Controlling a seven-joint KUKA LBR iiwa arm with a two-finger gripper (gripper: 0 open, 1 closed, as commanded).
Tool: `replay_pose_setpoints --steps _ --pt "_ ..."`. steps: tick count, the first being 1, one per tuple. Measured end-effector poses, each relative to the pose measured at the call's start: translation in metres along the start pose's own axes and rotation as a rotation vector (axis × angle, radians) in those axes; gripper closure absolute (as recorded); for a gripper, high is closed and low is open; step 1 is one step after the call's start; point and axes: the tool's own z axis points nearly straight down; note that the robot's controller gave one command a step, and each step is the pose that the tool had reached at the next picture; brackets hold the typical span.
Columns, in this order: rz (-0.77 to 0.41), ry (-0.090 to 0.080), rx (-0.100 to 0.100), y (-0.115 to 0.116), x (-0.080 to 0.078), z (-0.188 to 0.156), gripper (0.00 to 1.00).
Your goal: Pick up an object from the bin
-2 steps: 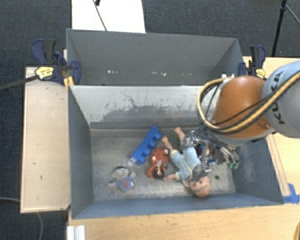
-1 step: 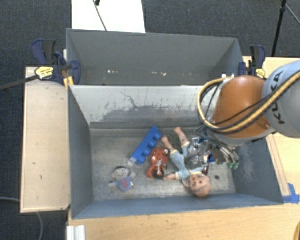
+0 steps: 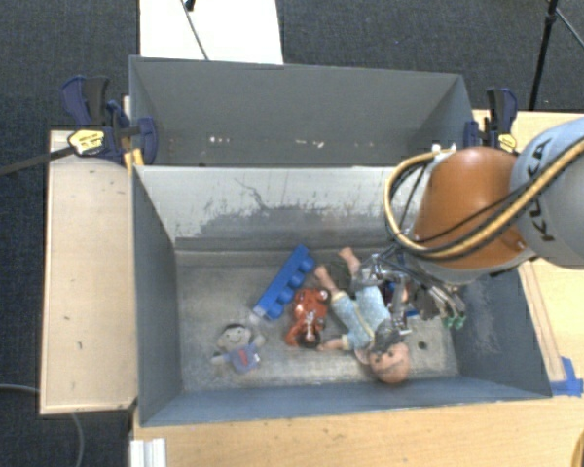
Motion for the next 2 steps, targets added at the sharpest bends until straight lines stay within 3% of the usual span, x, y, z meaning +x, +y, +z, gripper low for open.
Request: replay_pose_setpoints --steps 1,2 --pt "0.0 0.0 0.0 0.0 0.0 0.0 0.0" --pt "-0.529 -0.012 0.004 -0.003 -0.045 0.035 1.0"
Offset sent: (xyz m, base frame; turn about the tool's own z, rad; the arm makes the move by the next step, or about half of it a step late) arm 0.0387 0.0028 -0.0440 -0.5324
